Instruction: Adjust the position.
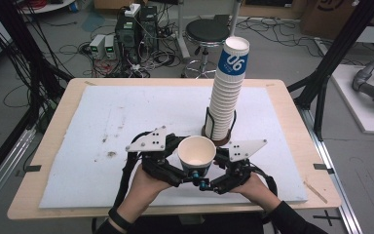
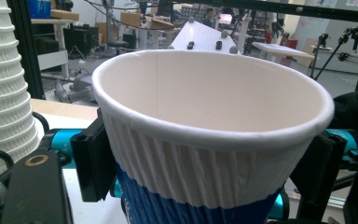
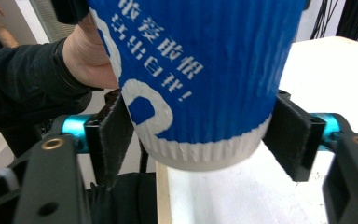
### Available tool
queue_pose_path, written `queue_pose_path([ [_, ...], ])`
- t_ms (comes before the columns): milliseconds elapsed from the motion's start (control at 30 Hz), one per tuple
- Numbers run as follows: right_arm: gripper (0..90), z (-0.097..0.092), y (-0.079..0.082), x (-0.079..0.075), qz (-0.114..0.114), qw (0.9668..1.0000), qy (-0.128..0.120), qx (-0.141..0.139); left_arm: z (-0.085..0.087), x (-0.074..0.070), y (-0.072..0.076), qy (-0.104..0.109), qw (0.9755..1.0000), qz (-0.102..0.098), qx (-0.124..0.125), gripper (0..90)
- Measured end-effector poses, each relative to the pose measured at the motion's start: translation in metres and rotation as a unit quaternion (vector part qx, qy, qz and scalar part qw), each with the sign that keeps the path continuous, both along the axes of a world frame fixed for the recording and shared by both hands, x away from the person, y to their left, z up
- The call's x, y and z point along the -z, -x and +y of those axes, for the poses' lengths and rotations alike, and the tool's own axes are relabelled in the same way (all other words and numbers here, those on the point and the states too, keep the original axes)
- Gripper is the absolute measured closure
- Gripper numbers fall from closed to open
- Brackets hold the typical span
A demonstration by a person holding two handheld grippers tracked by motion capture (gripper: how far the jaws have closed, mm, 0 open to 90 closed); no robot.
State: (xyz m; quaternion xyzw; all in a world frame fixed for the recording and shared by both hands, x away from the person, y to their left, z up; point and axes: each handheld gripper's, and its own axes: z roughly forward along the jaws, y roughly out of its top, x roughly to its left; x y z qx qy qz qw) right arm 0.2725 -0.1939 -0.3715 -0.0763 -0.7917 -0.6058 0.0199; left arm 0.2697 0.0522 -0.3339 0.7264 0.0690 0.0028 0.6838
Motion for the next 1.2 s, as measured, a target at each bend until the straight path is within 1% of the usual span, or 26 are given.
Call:
queue_pose_path([
  [67,21.9,0.0002,0.0004,-0.0013,0.004,1.0000,-0.006,0.000,-0.0008,0.0008,-0.0002,-0.002,1.0000,-0.001,0.001,22.4],
  [300,21.5,-0.0021,0.0003,-0.0040,0.012,0.9995,-0.028,0.004,-0.0048,0.0041,0.0003,-0.011,0.9999,0.000,0.004,22.6],
  [400,22.5,-0.0016,0.0001,-0.0036,0.018,0.9995,-0.027,0.005,-0.0064,0.0057,0.0002,-0.013,0.9999,0.002,0.004,22.6],
  [433,25.6,-0.0015,-0.0002,-0.0035,0.018,0.9995,-0.026,0.002,-0.0066,0.0063,-0.0003,-0.012,0.9999,0.003,0.005,22.6],
  [500,26.5,-0.0014,0.0008,-0.0035,0.012,0.9996,-0.025,0.004,-0.0063,0.0068,-0.0007,-0.012,0.9999,0.004,0.005,22.5],
  [633,26.8,-0.0015,0.0004,-0.0034,0.010,0.9996,-0.025,0.000,-0.0072,0.0068,0.0001,-0.009,0.9999,0.007,0.007,20.3],
  [733,26.9,-0.0013,0.0008,-0.0034,0.009,0.9996,-0.026,-0.004,-0.0072,0.0060,0.0006,-0.001,0.9998,0.012,0.012,18.1],
  [800,26.9,-0.0012,0.0007,-0.0032,0.006,0.9997,-0.023,-0.005,-0.0068,0.0051,0.0009,0.002,0.9999,0.012,0.012,17.0],
  [967,26.9,0.0007,0.0017,-0.0022,0.005,0.9998,-0.018,-0.010,-0.0060,0.0033,0.0011,0.006,0.9999,0.009,0.013,17.0],
  [1100,27.0,0.0007,0.0019,-0.0025,0.003,0.9998,-0.019,-0.008,-0.0061,0.0035,0.0014,0.008,0.9998,0.014,0.012,18.1],
  [1200,27.0,0.0007,0.0017,-0.0023,0.003,0.9998,-0.018,-0.010,-0.0062,0.0035,0.0013,0.006,0.9998,0.010,0.013,19.1],
])
